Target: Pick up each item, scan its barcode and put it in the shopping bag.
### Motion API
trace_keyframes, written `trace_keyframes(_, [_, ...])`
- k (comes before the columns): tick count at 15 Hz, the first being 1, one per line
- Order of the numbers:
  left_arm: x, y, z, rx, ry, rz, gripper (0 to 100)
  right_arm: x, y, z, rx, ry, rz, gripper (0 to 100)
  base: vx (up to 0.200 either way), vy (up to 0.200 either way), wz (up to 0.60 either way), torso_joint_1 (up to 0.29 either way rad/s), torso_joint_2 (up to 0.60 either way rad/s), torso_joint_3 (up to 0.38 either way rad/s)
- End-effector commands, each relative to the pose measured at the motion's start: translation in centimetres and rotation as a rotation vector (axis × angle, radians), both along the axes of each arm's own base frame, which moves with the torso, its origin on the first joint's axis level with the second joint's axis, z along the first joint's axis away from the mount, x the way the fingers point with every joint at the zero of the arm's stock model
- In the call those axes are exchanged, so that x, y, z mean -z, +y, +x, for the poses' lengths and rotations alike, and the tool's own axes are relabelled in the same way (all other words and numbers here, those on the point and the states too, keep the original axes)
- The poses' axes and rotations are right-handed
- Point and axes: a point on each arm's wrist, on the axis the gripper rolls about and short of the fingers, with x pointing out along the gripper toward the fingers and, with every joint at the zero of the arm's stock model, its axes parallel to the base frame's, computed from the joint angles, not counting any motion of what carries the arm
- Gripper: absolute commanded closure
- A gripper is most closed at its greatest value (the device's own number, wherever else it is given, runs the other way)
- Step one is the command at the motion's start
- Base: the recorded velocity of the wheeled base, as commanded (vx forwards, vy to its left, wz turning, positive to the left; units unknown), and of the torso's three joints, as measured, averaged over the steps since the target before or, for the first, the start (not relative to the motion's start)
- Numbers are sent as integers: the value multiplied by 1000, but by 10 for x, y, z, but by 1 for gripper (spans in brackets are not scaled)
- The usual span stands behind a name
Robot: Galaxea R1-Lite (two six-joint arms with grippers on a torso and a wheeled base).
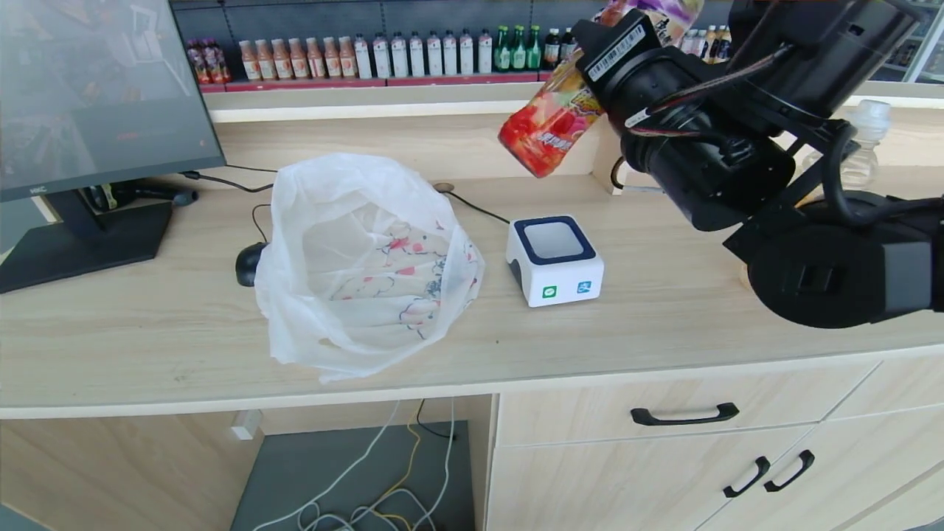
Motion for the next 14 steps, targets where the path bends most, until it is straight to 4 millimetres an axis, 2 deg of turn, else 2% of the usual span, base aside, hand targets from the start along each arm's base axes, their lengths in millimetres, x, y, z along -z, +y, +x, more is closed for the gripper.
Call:
trace_keyframes(1, [0,0,0,0,-1,0,0,6,-3,9,6,22,60,100,0,0,0,0,0,0])
trace_keyframes(4, [0,0,0,0,-1,0,0,10,-3,10,-37,51,158,100,0,0,0,0,0,0])
trace_keyframes(5, [0,0,0,0,-1,0,0,18,-3,11,-58,83,199,100,0,0,0,0,0,0])
trace_keyframes(7, [0,0,0,0,-1,0,0,30,-11,18,-60,122,248,100,0,0,0,0,0,0])
trace_keyframes(9, [0,0,0,0,-1,0,0,33,-14,19,-89,131,341,100,0,0,0,0,0,0])
trace_keyframes(14, [0,0,0,0,-1,0,0,59,-10,24,-135,174,352,100,0,0,0,0,0,0])
